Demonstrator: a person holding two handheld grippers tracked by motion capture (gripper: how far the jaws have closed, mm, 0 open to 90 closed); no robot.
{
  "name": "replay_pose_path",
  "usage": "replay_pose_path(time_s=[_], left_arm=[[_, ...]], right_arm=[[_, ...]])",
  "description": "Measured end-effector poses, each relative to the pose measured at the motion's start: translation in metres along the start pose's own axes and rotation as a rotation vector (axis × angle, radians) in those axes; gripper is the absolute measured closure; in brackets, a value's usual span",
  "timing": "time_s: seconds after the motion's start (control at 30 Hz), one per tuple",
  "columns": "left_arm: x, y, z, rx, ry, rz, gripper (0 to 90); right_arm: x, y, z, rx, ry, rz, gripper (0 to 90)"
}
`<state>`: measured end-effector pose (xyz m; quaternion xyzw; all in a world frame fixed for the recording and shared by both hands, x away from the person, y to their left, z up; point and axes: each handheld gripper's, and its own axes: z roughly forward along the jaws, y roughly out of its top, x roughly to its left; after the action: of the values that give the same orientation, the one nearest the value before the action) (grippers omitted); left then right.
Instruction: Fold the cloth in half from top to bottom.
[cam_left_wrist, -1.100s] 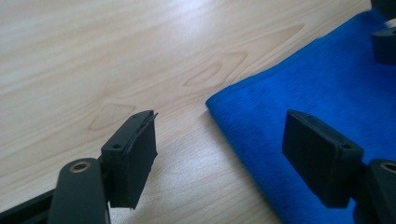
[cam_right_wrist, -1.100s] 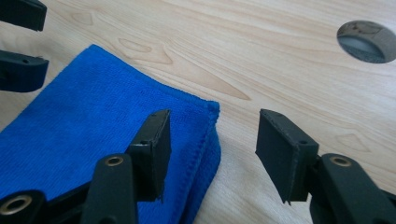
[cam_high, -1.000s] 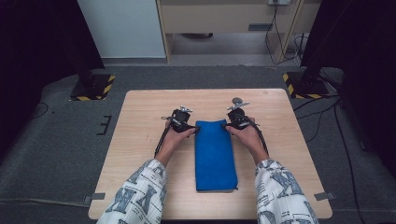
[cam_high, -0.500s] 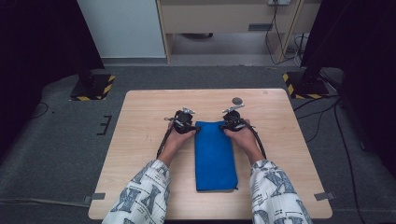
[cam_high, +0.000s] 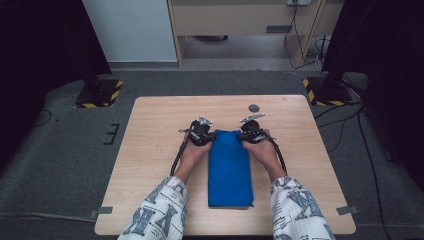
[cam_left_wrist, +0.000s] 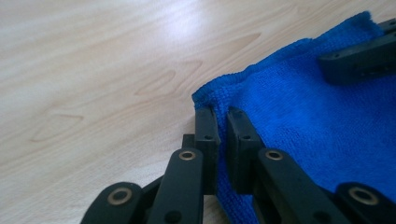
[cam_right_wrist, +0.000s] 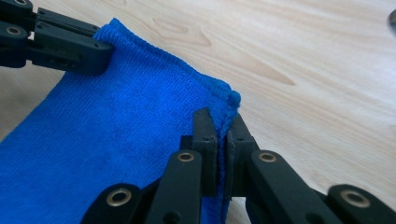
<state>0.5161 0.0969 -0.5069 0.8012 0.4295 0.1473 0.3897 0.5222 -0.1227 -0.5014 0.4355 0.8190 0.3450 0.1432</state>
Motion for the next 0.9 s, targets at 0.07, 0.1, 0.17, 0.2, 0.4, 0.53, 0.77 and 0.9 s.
replay_pose_path(time_s=[0.07, 0.1, 0.17, 0.2, 0.4, 0.53, 0.77, 0.9], left_arm=[[-0.002, 0.004, -0.008, -0.012, 0.003, 0.012, 84.7], [-0.002, 0.007, -0.012, -0.020, 0.005, 0.011, 85.3], [-0.004, 0.011, -0.020, -0.038, -0.005, 0.009, 86.0], [-0.004, 0.014, -0.023, -0.043, -0.008, 0.009, 86.1], [-0.007, 0.026, -0.039, -0.062, -0.003, 0.028, 86.5], [-0.008, 0.032, -0.042, -0.070, 0.002, 0.034, 86.6], [-0.011, 0.035, -0.045, -0.078, -0.002, 0.039, 87.1], [-0.012, 0.037, -0.046, -0.086, 0.000, 0.036, 87.2]], right_arm=[[0.000, 0.003, -0.008, -0.023, 0.004, 0.009, 85.8], [0.000, 0.004, -0.012, -0.036, 0.006, 0.009, 85.8], [0.002, 0.007, -0.020, -0.053, 0.011, 0.005, 85.8], [0.003, 0.009, -0.023, -0.061, 0.011, 0.002, 85.8], [0.006, 0.017, -0.040, -0.115, 0.010, 0.003, 85.8], [0.006, 0.020, -0.045, -0.122, 0.009, 0.001, 85.8], [0.004, 0.024, -0.051, -0.125, 0.006, -0.009, 86.0], [0.005, 0.024, -0.053, -0.127, 0.002, -0.008, 86.0]])
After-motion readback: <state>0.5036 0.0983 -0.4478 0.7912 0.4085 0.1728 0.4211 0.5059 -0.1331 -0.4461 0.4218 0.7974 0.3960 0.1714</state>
